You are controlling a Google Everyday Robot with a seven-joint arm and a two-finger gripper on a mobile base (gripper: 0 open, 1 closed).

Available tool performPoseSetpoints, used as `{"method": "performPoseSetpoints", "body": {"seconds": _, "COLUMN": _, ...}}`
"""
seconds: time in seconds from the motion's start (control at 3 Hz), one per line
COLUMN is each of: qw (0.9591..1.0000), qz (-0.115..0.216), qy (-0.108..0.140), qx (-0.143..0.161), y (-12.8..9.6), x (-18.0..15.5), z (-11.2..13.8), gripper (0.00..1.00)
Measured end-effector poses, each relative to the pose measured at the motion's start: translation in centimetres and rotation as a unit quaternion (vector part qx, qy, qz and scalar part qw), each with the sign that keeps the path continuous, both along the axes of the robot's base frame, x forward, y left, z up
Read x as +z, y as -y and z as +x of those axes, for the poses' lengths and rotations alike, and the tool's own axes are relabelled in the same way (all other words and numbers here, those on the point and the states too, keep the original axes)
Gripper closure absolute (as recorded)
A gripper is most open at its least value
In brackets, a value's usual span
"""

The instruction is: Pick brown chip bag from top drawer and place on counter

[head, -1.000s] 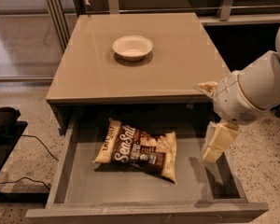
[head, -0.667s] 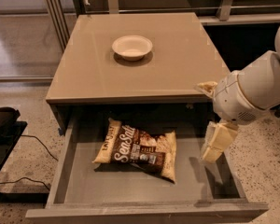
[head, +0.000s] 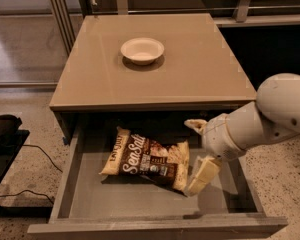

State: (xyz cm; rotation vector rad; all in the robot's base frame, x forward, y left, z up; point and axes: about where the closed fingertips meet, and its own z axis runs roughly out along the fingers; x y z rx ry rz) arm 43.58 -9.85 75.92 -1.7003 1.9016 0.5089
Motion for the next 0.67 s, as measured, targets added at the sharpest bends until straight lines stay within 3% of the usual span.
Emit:
{"method": "performPoseSetpoints", "body": {"seconds": 0.33, "qw": 0.9989, "qz": 0.044, "qy": -0.012, "qx": -0.01, "y": -2.0, "x": -4.5, "z": 0.0, "gripper": 0.0}}
{"method": "performPoseSetpoints", "body": {"seconds": 0.67, "qw": 0.9968, "qz": 0.069, "qy": 0.007, "qx": -0.04, "y": -3.3, "x": -7.2, "z": 0.8, "gripper": 0.0}}
